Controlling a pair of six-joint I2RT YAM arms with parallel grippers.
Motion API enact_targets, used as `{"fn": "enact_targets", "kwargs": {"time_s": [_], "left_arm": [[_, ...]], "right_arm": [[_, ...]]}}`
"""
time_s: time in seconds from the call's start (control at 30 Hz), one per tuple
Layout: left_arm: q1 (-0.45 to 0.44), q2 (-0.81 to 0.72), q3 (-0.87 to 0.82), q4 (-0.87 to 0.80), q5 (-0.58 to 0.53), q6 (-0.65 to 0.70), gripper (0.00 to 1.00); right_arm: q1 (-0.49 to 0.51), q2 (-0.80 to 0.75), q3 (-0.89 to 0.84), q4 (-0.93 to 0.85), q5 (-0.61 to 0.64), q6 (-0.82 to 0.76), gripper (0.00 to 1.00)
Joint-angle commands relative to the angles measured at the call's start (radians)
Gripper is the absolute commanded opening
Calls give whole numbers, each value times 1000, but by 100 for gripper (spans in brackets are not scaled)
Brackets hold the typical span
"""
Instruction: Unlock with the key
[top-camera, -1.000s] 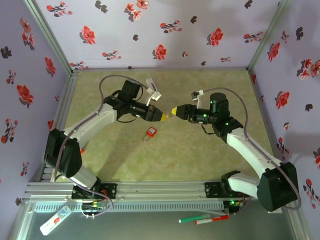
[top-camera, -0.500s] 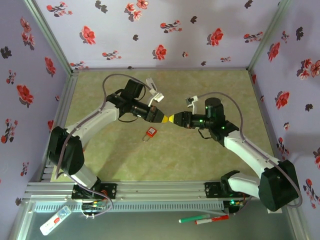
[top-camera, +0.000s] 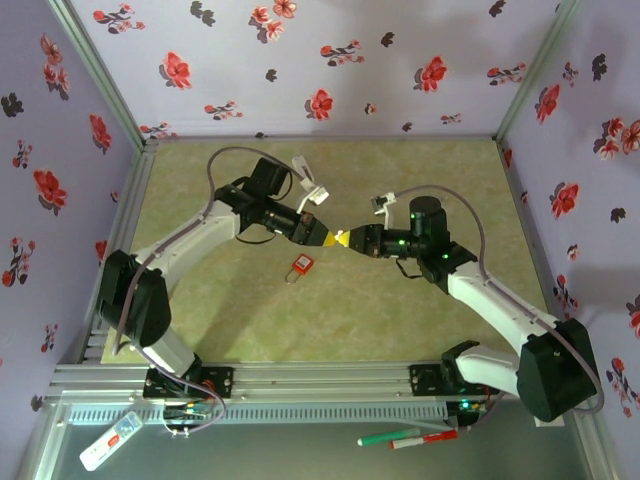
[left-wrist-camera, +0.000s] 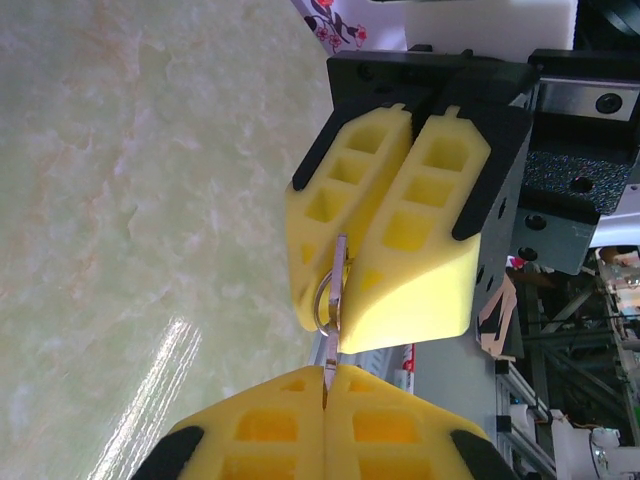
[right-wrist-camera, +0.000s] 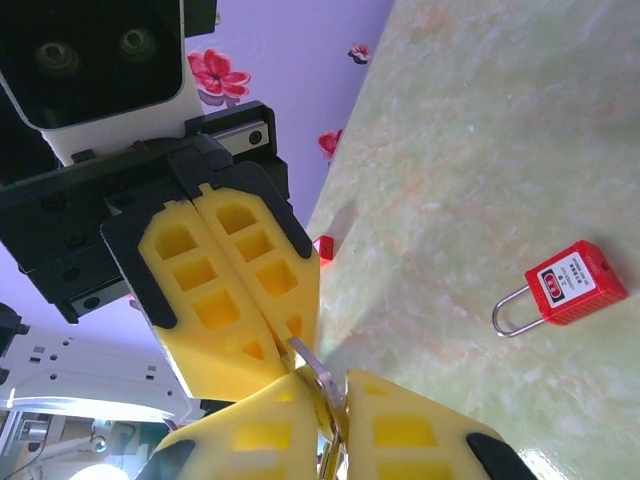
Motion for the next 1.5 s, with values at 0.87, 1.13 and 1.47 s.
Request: {"fn": "enact_targets", "kwargs": {"time_s": [0.87,1.13,1.47], "left_arm": [[-150,-87,-256,45,-1012,313,93],[-158,168,-100,-55,-1107,288,87],[-129,302,-44,-138,-1000,268,75]], "right_arm": [[-45,-90,111,-526,582,-179,0],[-49,-90,95,-522,567,-170,0],[-51,-88,81,-508,555,-161,0]]}}
